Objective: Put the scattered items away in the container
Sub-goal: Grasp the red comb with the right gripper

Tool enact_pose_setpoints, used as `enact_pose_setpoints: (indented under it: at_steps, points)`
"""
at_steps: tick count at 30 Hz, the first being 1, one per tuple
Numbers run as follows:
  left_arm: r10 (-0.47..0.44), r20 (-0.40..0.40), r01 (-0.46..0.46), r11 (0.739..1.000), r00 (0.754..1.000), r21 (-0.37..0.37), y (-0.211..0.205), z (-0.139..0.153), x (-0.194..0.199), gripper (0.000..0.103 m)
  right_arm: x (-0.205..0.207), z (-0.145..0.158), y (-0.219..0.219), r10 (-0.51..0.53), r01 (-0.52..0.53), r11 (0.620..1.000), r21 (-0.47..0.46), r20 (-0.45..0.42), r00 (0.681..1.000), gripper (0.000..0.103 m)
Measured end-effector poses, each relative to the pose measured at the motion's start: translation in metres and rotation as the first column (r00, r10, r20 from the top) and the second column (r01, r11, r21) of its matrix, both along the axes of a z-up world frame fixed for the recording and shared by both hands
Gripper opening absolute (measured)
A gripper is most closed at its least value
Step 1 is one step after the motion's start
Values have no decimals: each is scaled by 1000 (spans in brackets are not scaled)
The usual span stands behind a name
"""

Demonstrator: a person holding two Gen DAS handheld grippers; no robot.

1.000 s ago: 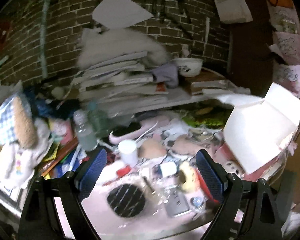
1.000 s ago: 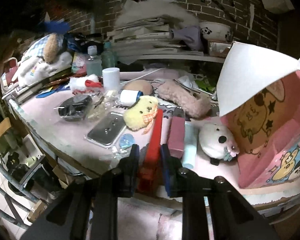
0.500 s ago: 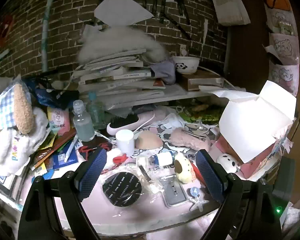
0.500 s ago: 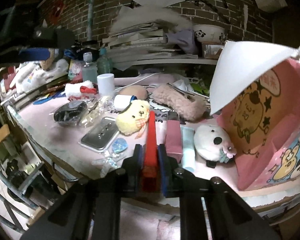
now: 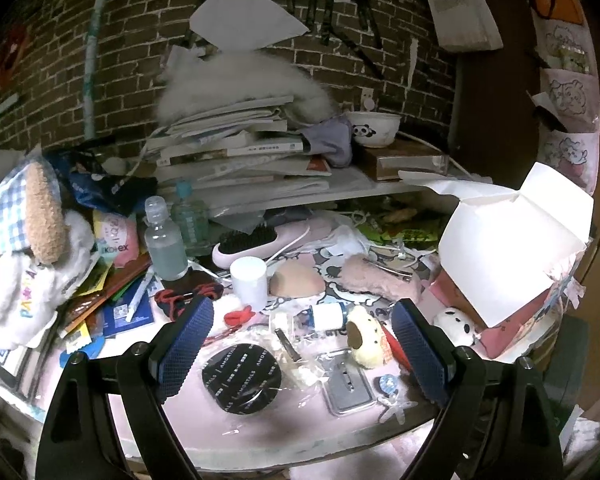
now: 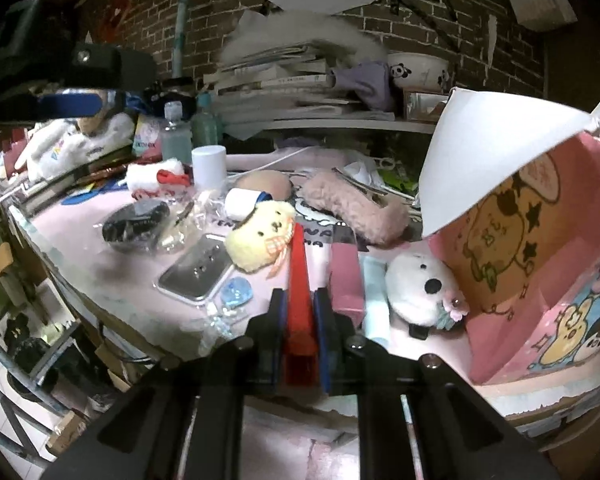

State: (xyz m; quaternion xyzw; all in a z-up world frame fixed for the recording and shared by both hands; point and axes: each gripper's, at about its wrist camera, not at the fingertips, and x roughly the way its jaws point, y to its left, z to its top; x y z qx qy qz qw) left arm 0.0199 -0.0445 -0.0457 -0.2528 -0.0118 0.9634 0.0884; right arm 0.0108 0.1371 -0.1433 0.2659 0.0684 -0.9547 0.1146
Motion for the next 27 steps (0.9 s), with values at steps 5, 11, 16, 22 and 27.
enact_pose_setpoints:
  at_steps: [5,11,16,22,27]
  points:
    - [-1,1,1,1000,1000,8,0,-1,0,89,-1,0,0,-8,8,1000,19,0,1000,31]
    - [8,3,-8,1000,1000,-3,-1,-2,1,89,-5,-2,3,-4,4,1000,-13,23,1000,49]
    - [6,5,-6,1000,1000,-2,-2,-3,0,89,-3,-5,2,16,-15,999,-40,19,1000,32]
    - [8,28,-8,1000,1000,-1,1,-9,-1,89,-3,-4,4,25,-24,997,-67,19,1000,27]
    - [4,28,-5,1000,1000,20,1,-8,-3,89,-3,-3,8,10,-9,997,-77,16,1000,25]
